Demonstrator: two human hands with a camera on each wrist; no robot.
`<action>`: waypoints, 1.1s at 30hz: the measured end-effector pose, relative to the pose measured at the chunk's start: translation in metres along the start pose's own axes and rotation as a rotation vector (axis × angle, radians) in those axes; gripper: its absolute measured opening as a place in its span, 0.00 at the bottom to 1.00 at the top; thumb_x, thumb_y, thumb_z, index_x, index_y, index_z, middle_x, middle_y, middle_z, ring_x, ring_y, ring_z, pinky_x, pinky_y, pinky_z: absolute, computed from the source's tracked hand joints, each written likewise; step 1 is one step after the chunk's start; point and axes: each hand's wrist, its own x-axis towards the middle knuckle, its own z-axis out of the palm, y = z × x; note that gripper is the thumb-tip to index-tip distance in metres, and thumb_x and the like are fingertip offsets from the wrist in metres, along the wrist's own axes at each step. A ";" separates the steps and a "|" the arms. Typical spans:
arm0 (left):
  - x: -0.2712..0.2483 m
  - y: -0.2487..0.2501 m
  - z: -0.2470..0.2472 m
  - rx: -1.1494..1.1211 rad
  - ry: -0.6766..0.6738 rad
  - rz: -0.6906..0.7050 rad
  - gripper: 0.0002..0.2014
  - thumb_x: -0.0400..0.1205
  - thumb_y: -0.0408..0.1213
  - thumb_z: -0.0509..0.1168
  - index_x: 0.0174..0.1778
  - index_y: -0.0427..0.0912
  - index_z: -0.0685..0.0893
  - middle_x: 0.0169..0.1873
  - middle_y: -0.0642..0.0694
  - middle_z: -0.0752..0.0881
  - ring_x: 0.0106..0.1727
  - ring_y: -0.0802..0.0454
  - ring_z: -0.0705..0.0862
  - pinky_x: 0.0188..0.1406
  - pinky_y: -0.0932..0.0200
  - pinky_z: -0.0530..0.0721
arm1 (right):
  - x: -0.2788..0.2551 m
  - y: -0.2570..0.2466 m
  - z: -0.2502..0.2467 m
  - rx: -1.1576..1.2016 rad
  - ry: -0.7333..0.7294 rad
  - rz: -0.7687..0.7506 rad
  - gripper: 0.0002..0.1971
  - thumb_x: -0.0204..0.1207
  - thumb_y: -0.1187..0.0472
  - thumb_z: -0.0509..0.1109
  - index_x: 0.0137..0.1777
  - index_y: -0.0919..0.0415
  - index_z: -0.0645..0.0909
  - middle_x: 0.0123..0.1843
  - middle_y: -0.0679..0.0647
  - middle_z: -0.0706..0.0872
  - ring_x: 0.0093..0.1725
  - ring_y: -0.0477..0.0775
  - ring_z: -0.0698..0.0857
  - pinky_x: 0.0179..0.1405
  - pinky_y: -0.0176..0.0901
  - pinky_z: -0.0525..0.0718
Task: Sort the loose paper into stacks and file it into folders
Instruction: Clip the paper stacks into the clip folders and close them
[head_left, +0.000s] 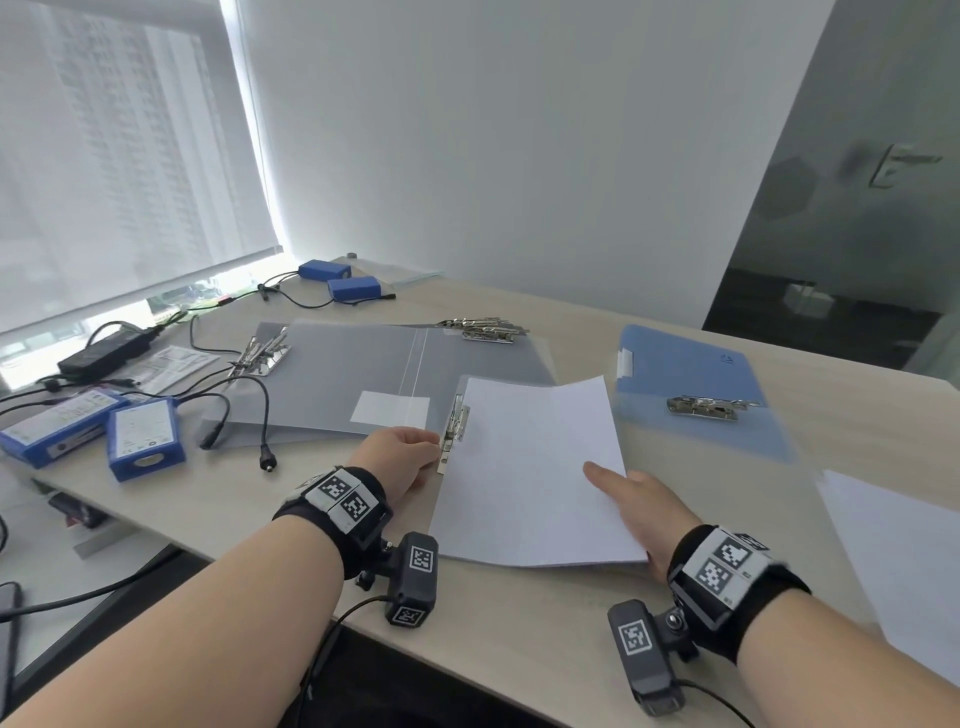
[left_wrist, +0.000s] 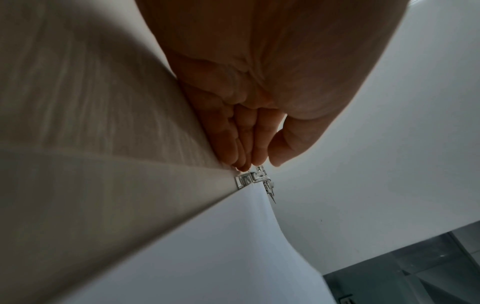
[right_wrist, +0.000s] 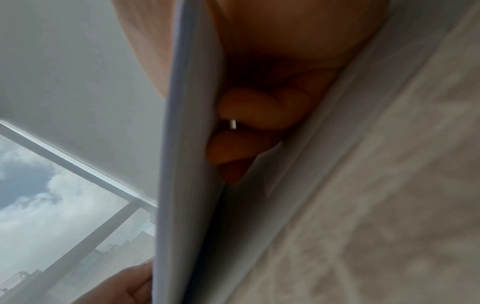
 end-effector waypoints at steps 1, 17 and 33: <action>0.000 0.000 0.000 0.002 0.003 0.002 0.07 0.82 0.34 0.68 0.53 0.46 0.90 0.36 0.46 0.89 0.36 0.47 0.82 0.50 0.53 0.87 | -0.002 -0.002 0.001 0.012 0.012 -0.002 0.15 0.85 0.52 0.69 0.63 0.62 0.83 0.55 0.56 0.93 0.53 0.58 0.92 0.47 0.47 0.86; -0.001 0.001 0.000 0.014 0.021 0.024 0.06 0.83 0.37 0.69 0.51 0.50 0.89 0.39 0.47 0.90 0.37 0.48 0.84 0.56 0.51 0.88 | -0.004 0.003 0.000 -0.102 0.195 -0.006 0.22 0.83 0.55 0.67 0.75 0.55 0.74 0.68 0.51 0.80 0.66 0.54 0.76 0.64 0.50 0.72; -0.001 0.004 -0.001 0.033 0.012 -0.002 0.05 0.83 0.38 0.69 0.50 0.50 0.90 0.40 0.48 0.91 0.35 0.48 0.84 0.56 0.49 0.89 | -0.006 -0.028 -0.022 -0.514 0.093 0.032 0.09 0.81 0.51 0.63 0.55 0.52 0.81 0.43 0.53 0.79 0.40 0.53 0.77 0.36 0.44 0.79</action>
